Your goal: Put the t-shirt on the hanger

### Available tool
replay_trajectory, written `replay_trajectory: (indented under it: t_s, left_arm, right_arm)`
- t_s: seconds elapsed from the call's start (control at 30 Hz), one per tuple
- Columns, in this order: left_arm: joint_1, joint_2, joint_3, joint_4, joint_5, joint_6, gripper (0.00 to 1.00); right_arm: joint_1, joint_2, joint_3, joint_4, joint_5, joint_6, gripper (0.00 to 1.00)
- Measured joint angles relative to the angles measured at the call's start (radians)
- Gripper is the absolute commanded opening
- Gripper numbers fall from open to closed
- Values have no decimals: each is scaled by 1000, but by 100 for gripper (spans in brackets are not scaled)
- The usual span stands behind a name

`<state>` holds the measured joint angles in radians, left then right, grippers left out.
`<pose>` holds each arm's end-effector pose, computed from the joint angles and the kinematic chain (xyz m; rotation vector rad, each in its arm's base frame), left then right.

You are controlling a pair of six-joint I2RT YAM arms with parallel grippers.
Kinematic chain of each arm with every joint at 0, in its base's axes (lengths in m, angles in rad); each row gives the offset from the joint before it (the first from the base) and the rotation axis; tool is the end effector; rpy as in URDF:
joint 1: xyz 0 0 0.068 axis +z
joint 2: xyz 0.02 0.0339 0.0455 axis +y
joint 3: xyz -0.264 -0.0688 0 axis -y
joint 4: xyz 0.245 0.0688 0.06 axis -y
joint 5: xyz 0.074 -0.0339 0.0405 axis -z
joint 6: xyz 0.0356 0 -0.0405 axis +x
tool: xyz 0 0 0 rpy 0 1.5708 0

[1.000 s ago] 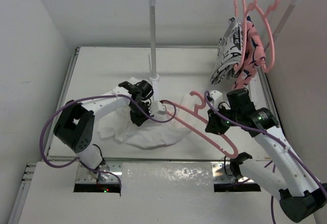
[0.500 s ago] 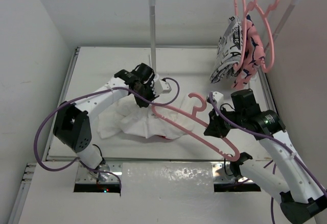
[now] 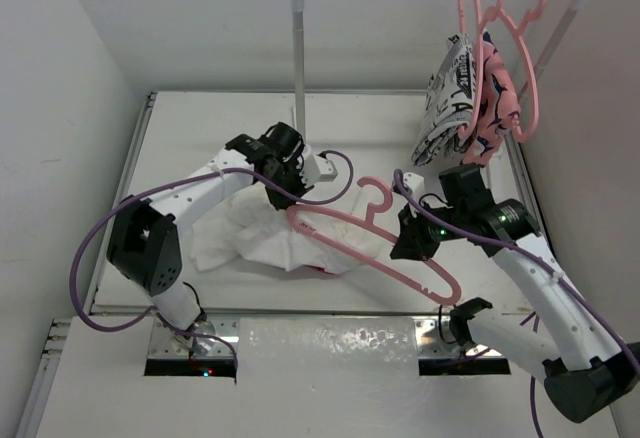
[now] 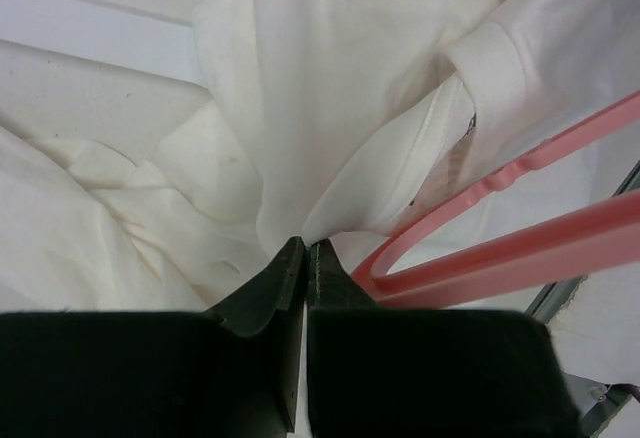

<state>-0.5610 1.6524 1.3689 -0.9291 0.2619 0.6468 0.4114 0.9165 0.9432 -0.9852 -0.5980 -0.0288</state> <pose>0.2758 -0.1842 0.2642 1.6178 2.2295 -0.3410 0.1405 0.0832 0.3049 -0.7859 2.3939 0.9096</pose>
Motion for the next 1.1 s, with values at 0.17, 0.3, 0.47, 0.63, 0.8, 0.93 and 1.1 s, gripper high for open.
replay_trajectory:
  t_s: [0.17, 0.3, 0.47, 0.63, 0.8, 0.93, 1.1]
  left_arm:
    - [6, -12, 0, -7, 56, 16, 0]
    - [9, -30, 0, -26, 119, 47, 0]
    - [10, -43, 0, -66, 190, 96, 0]
    - [12, -43, 28, -133, 289, 159, 0]
    - [13, -47, 105, -202, 385, 227, 0]
    - [13, -56, 109, -234, 437, 262, 0]
    - [10, -56, 109, -236, 480, 259, 0]
  right_arm:
    - [17, 59, 0, 24, -2, -45, 0]
    - [58, 100, 10, 42, 30, -77, 0]
    - [140, 147, 53, 48, 120, -109, 0]
    - [248, 209, 145, 43, 208, -135, 0]
    - [365, 202, 178, 82, 338, -179, 0]
    - [383, 133, 90, 185, 389, -236, 0]
    - [389, 72, -101, 362, 412, -295, 0]
